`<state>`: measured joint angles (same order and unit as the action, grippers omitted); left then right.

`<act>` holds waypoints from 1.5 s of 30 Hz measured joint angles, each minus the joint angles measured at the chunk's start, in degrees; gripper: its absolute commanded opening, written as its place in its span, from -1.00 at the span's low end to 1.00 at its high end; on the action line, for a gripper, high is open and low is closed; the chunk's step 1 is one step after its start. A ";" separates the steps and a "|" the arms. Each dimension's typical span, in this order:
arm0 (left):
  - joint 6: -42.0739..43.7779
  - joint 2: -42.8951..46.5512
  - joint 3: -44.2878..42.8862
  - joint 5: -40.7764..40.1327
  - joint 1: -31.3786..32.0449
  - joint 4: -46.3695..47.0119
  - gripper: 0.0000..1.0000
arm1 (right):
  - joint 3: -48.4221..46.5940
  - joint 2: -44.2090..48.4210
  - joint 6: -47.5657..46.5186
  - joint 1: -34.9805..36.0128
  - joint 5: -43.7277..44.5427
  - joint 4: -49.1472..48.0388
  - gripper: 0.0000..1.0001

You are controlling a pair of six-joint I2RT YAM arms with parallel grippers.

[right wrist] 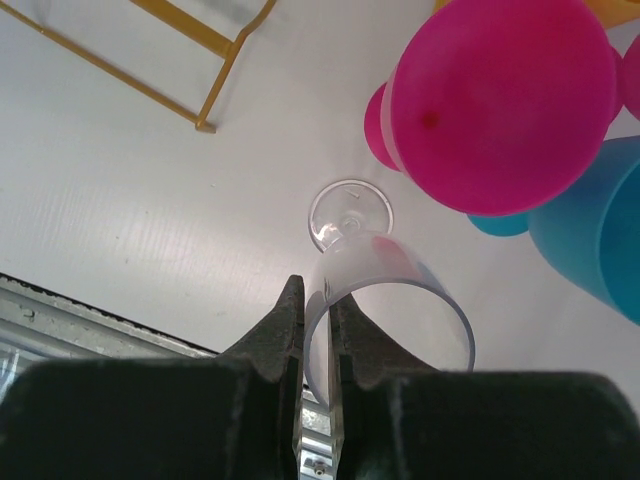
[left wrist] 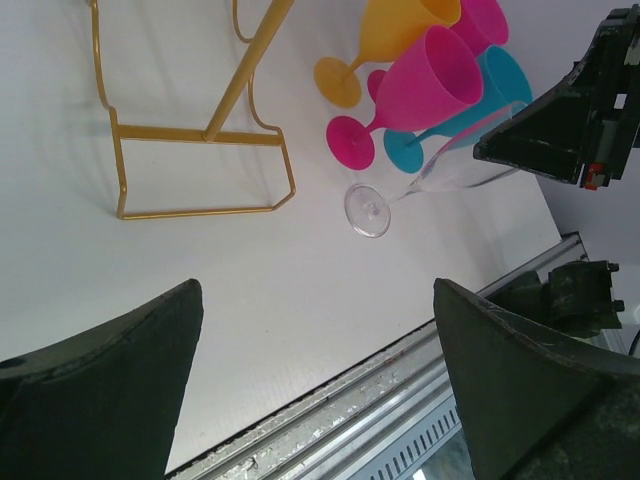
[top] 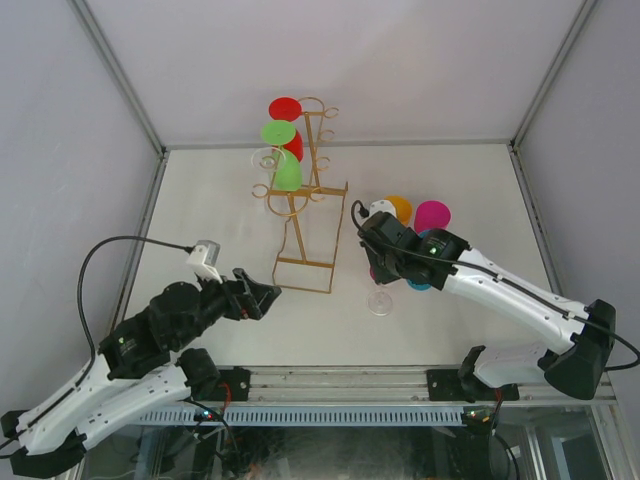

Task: Take the wine glass off the wine glass rack
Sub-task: Place the wine glass at the center of the board.

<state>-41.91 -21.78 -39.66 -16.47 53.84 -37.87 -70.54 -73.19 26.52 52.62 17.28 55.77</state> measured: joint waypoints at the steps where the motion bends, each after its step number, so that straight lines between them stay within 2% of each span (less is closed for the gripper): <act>1: 0.46 -0.81 -0.87 -0.17 0.00 -0.26 1.00 | 0.00 -0.07 -0.07 -0.35 0.00 -0.20 -1.00; 11: 0.46 -1.22 -1.14 0.22 0.00 -0.44 1.00 | 0.00 -0.48 -1.16 -2.69 -0.96 -1.38 -1.00; 17: 0.46 1.66 -0.50 -0.37 0.00 -1.38 1.00 | -0.02 -0.57 -1.68 -3.08 -1.75 -1.66 -0.86; 26: 0.48 3.15 -0.50 -1.81 0.00 -3.54 1.00 | -0.02 -0.74 -1.70 -3.48 -2.51 -2.10 -0.76; 40: 0.50 3.15 -0.46 -2.38 0.00 -3.63 1.00 | -0.02 -0.74 -1.68 -3.91 -3.54 -2.29 -0.76; 45: 0.50 3.04 -0.42 -2.36 0.00 -3.63 1.00 | -0.02 -0.74 -1.68 -4.20 -3.67 -2.38 -0.82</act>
<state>-41.41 -18.74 -40.07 -18.83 53.84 -41.50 -70.57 -73.93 24.84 48.42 13.61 53.39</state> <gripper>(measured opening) 0.998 0.113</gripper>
